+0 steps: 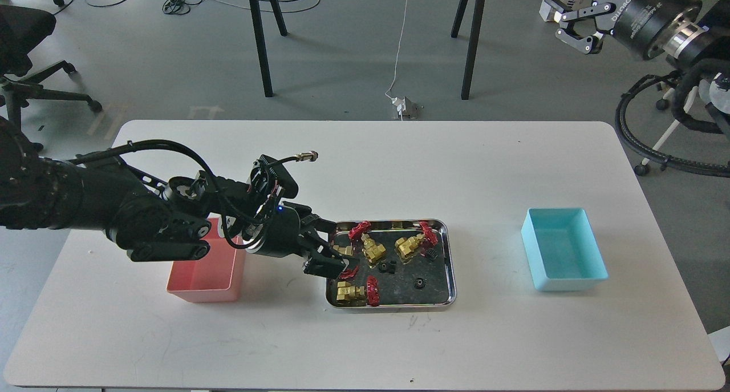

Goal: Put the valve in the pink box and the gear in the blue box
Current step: 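Lower the left gripper onto a red-handled brass valve in the tray, then close the left gripper on the brass valve and lift it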

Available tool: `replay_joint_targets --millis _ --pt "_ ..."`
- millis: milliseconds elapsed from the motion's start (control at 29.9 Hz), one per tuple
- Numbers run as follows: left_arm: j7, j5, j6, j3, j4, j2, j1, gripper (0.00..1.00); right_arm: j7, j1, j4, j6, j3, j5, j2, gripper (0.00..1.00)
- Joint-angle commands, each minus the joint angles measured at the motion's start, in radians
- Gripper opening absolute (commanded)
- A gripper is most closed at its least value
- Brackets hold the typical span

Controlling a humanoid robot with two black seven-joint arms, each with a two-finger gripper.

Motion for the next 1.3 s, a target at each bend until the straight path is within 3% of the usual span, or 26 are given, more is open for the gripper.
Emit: replay_joint_targets --millis 0,368,802,1070,1271 --pt "0.000 0.004 0.022 -0.001 0.063 -0.024 0.042 0.95 0.000 -0.029 0.003 0.002 0.006 0.001 -0.008 1.00" --pt "0.000 0.007 0.050 0.000 0.167 -0.065 0.096 0.85 0.002 -0.066 0.006 0.002 0.014 0.003 -0.024 1.00" --pt "0.000 0.047 0.058 -0.001 0.173 -0.067 0.125 0.69 0.003 -0.085 0.006 0.002 0.014 0.003 -0.024 1.00" --pt "0.000 0.047 0.073 0.002 0.175 -0.076 0.124 0.48 0.005 -0.097 0.006 0.002 0.014 0.003 -0.024 1.00" --pt "0.000 0.048 0.078 0.002 0.175 -0.078 0.124 0.25 0.006 -0.106 0.006 0.000 0.017 0.003 -0.024 1.00"
